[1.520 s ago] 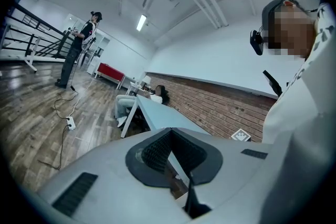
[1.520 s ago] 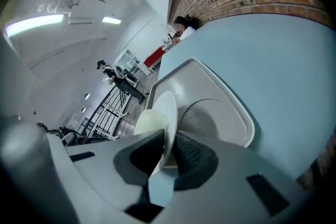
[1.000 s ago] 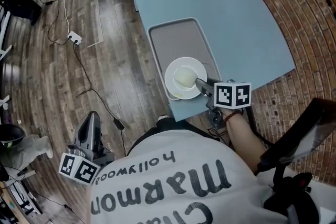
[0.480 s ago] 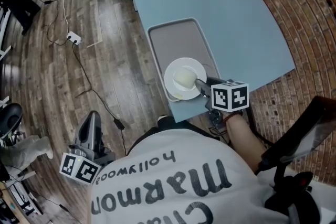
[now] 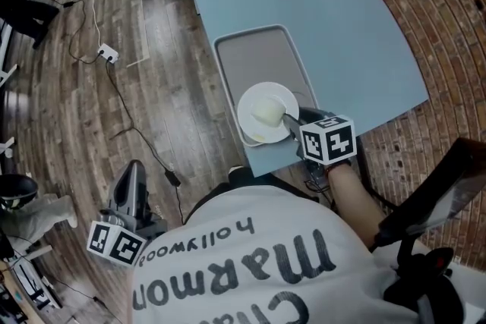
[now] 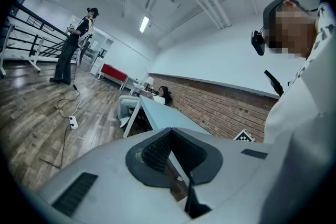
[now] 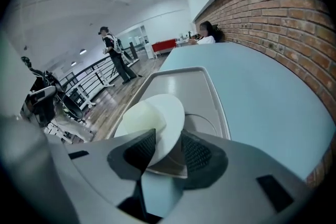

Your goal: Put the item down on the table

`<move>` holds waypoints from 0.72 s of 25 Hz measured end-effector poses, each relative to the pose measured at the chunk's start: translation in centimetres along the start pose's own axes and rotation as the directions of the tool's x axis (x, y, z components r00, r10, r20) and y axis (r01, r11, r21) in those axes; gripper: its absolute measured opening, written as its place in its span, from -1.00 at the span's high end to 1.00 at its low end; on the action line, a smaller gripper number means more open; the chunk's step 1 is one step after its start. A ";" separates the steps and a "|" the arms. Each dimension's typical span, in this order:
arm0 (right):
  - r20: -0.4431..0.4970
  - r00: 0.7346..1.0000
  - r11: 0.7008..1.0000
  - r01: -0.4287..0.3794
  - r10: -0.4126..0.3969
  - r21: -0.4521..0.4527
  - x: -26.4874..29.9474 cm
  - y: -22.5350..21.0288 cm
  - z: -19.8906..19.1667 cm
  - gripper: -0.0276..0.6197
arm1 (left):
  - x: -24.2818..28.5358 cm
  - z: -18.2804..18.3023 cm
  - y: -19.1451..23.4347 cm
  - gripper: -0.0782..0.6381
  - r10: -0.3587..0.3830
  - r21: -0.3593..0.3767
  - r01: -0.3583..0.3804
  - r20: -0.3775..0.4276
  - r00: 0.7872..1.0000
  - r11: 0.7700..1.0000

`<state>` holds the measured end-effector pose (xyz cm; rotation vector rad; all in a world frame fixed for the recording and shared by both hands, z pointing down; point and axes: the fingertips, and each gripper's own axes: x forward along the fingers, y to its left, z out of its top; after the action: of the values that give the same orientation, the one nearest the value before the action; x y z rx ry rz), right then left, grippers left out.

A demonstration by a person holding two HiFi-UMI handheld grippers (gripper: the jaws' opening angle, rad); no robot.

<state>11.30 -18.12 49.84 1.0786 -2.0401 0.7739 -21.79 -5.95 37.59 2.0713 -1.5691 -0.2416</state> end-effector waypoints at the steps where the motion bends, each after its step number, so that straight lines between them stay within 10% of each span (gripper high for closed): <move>1: -0.003 1.000 1.000 0.002 -0.002 -0.006 0.0 0.0 0.0 0.49 | 0.0 0.0 0.0 0.76 0.000 0.000 0.000 0.000 1.000 1.000; 18: -0.060 0.998 0.992 0.008 -0.016 -0.129 0.3 -0.2 0.2 0.45 | 0.8 -0.3 -0.6 0.76 0.006 0.000 -0.006 0.001 1.000 1.000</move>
<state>11.34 -18.46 49.99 0.9816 -2.0011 0.6516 -20.93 -6.53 37.68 2.0666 -1.5758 -0.2404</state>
